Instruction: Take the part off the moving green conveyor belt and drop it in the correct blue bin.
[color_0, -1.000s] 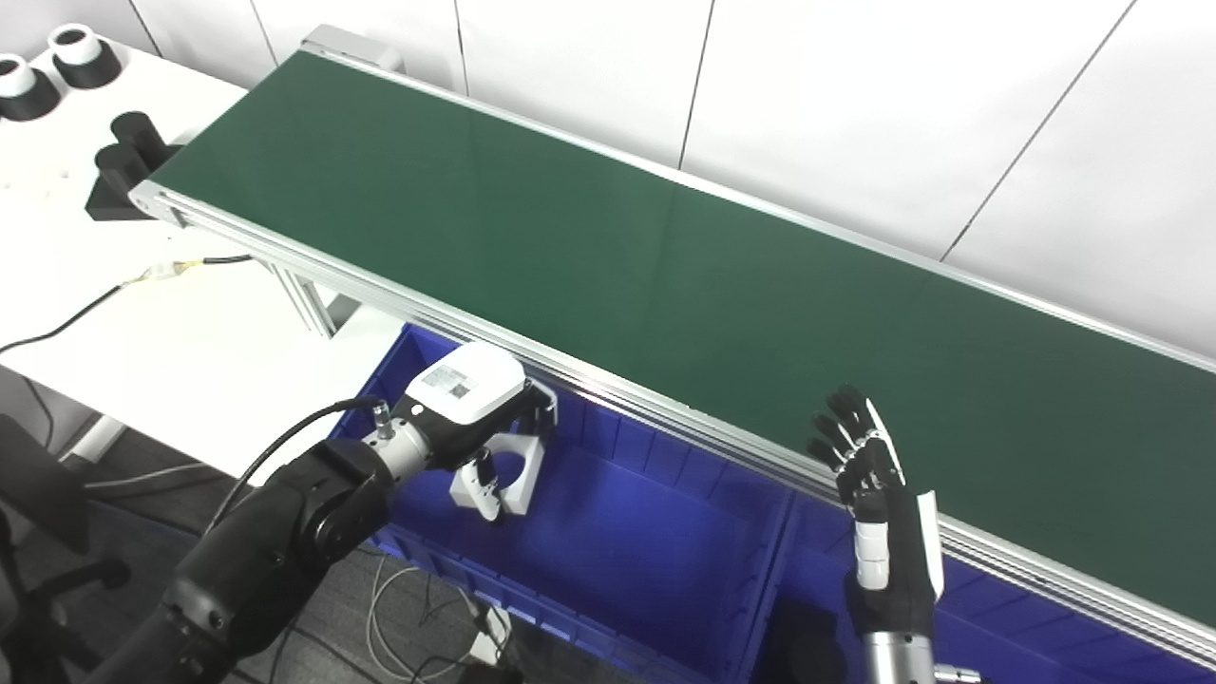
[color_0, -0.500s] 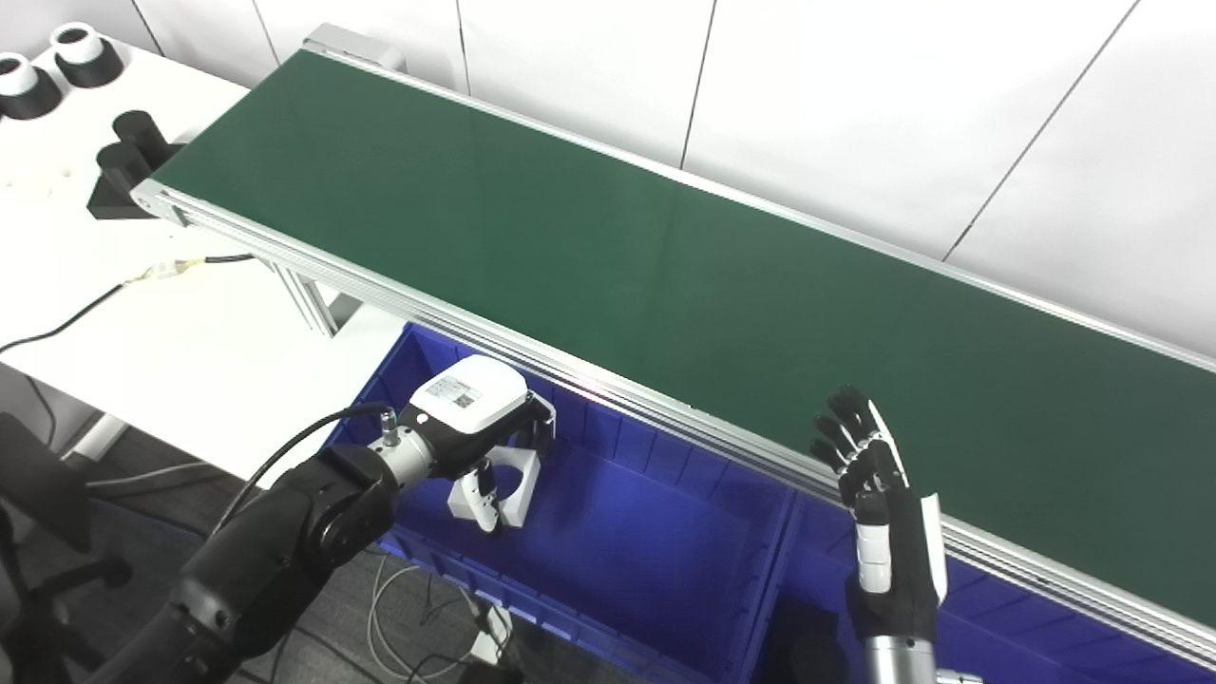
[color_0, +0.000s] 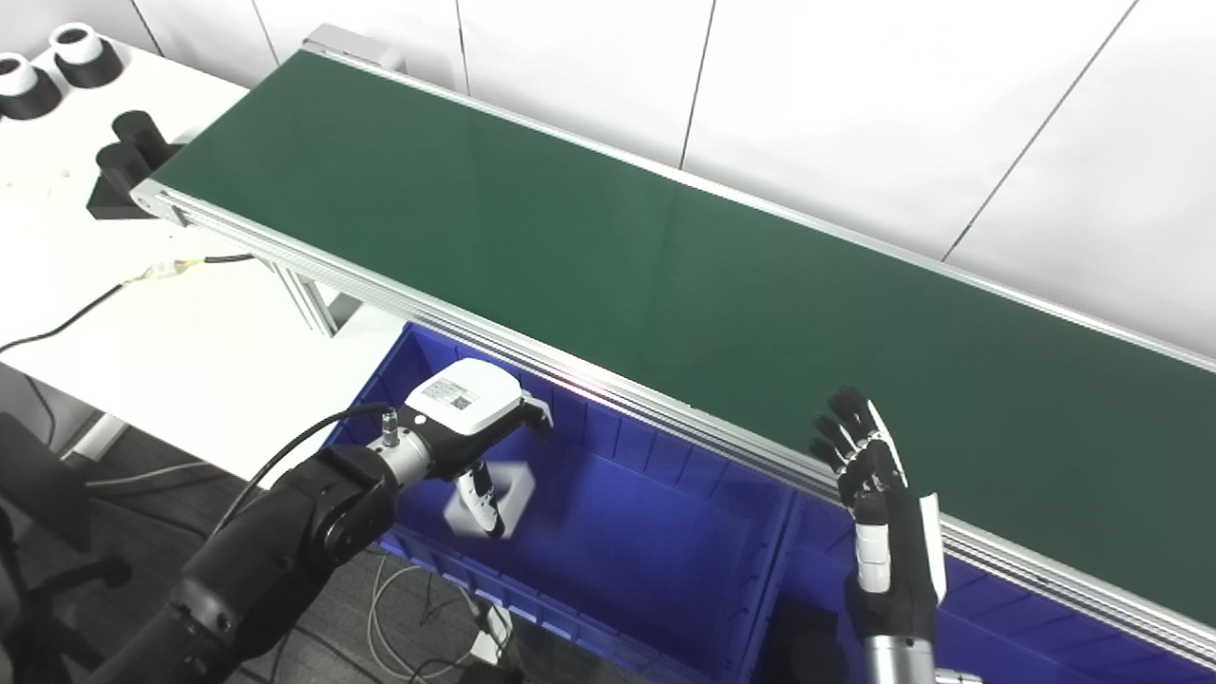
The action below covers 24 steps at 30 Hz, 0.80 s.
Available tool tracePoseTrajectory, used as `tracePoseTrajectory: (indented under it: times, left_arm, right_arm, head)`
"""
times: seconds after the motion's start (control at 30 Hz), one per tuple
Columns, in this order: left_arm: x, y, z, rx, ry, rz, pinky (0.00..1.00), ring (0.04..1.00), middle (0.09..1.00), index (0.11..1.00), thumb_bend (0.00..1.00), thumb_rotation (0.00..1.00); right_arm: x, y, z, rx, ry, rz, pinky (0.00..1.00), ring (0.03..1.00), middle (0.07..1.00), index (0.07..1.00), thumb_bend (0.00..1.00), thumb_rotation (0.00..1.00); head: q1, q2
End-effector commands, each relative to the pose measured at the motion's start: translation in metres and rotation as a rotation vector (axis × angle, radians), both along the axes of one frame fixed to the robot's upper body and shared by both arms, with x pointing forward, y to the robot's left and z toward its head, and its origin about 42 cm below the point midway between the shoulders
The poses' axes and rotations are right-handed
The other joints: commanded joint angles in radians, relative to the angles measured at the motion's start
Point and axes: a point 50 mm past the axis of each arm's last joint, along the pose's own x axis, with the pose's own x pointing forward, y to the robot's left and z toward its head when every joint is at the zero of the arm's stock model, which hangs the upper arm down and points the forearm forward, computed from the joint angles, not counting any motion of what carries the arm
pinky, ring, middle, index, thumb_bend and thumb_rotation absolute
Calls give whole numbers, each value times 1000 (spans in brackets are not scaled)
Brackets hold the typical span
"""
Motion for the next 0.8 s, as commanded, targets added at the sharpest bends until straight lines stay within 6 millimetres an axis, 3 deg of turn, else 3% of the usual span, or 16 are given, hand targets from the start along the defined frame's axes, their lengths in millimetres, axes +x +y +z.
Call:
tracePoseTrajectory:
  times: [0.0,0.27,0.43,0.6,0.67,0.7,0.73,0.77]
  left_arm:
    - [11,2,15,1,-75,-14,619,693,724,707,1000,198]
    - [11,0,15,-9,-73,-23,603,676,715,705,1000,192]
    - [9,-1,11,-19,-68,-20,602,674,713,705,1000,176]
    - [1,-5,19,-146,-89,-30,579,644,690,725,1000,174]
    - [-3,-12,30,-233,-111,-37,567,620,660,754,1000,189]
    - [-4,-17,37,-277,-128,-46,560,612,654,757,1000,186]
    - [-6,-23,44,-327,-147,-54,551,605,653,760,1000,193]
    - [-7,-27,49,-360,-159,-59,545,605,660,762,1000,202]
  right_arm:
    - [3,3,10,7,-37,9,830,871,896,917,858,964]
    - [3,1,9,5,-37,12,836,872,907,918,866,965]
    - [1,1,5,-4,-24,9,839,875,895,923,862,968]
    - [-4,6,2,-7,-24,9,841,871,908,923,854,966]
    - [-5,8,0,-6,-27,2,841,873,914,923,849,962]
    - [-6,8,0,-5,-27,-3,836,873,913,924,848,960]
    - [-7,8,-1,-2,-25,-11,834,874,913,927,846,959]
    - [-7,9,-2,-1,-24,-16,830,877,919,932,844,957]
  head:
    - [1,1]
    - [2,1]
    - [-32,-25]
    - [-156,-60]
    - [-232,-80]
    - [-232,-80]
    - [-287,-95]
    - [-287,-95]
